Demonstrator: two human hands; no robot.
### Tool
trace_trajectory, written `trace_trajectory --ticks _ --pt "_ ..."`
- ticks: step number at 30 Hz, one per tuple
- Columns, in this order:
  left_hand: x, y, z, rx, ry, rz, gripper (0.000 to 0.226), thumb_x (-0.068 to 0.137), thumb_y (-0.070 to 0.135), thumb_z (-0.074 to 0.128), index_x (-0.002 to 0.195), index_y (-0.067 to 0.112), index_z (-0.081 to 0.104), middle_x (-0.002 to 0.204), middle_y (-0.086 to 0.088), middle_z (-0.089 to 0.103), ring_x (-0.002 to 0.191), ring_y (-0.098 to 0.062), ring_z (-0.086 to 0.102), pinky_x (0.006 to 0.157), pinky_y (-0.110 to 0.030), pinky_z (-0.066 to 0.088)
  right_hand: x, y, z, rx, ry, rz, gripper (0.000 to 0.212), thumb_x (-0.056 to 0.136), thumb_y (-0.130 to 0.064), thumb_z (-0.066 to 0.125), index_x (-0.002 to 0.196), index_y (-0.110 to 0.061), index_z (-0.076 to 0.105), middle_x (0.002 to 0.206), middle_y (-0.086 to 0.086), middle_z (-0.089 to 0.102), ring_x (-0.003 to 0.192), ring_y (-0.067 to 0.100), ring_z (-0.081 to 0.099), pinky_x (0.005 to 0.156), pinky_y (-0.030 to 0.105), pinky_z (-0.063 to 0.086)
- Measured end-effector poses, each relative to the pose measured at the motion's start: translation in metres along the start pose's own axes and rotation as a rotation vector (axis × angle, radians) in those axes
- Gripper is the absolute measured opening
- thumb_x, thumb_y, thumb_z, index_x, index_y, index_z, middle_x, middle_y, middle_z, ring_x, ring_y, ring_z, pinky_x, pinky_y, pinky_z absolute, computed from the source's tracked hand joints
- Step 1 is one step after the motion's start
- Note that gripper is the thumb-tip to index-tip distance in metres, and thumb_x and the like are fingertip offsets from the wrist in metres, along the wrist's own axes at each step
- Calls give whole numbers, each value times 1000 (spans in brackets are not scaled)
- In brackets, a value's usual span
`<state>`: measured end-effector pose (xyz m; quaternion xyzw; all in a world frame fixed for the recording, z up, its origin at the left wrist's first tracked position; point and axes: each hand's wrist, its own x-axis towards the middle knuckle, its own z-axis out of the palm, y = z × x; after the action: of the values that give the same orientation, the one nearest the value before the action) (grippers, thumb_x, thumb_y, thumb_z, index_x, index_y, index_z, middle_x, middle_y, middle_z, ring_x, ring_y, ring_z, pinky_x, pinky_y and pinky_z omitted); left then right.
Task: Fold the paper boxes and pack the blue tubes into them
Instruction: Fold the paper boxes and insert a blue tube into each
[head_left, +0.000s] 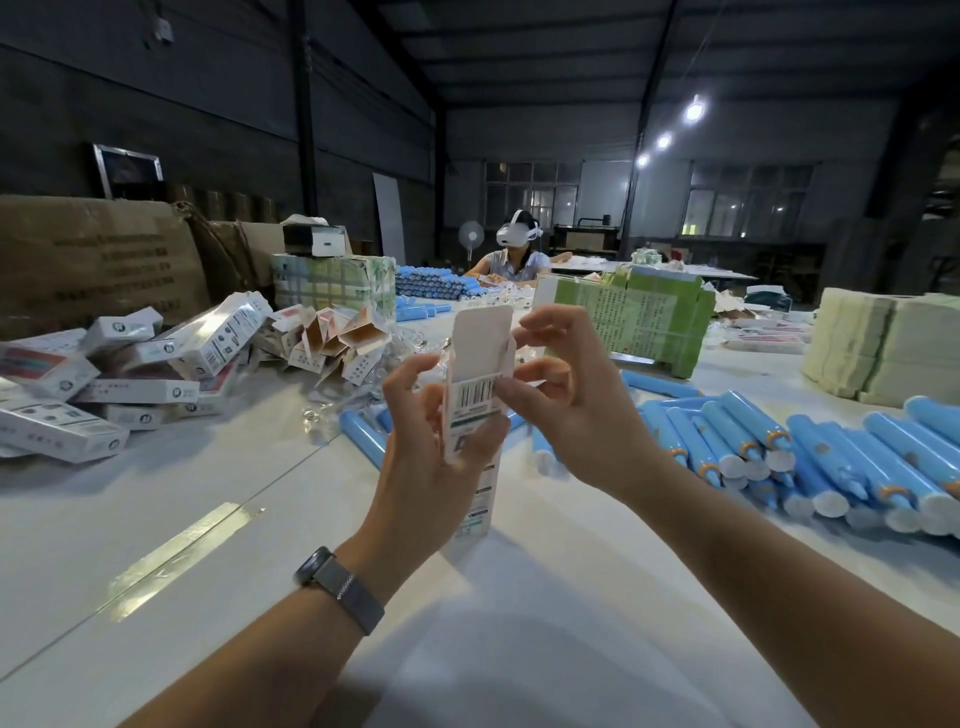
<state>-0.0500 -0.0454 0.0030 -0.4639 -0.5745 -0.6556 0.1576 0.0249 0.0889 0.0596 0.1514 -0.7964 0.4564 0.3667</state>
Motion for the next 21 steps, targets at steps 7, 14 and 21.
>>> trace_trajectory --ticks 7,14,21 --pt "2 2 -3 -37 -41 39 29 102 34 38 117 58 30 120 3 66 104 -18 67 83 -40 60 2 0 -2 92 47 29 32 83 -5 74 101 -23 55 95 -21 67 75 5 64 69 21 54" --pt "5 1 -4 -53 -26 10 24 99 29 44 110 49 39 108 9 68 89 -17 70 71 -36 61 1 1 -2 76 60 40 27 86 -5 72 102 -22 59 102 -9 70 79 18 68 70 31 59" --pt "6 1 -2 -54 -30 18 21 99 27 45 112 42 39 105 7 70 84 -19 71 68 -39 61 1 2 -6 -24 18 17 13 89 -4 68 99 -13 67 104 -1 66 80 11 65 71 30 58"
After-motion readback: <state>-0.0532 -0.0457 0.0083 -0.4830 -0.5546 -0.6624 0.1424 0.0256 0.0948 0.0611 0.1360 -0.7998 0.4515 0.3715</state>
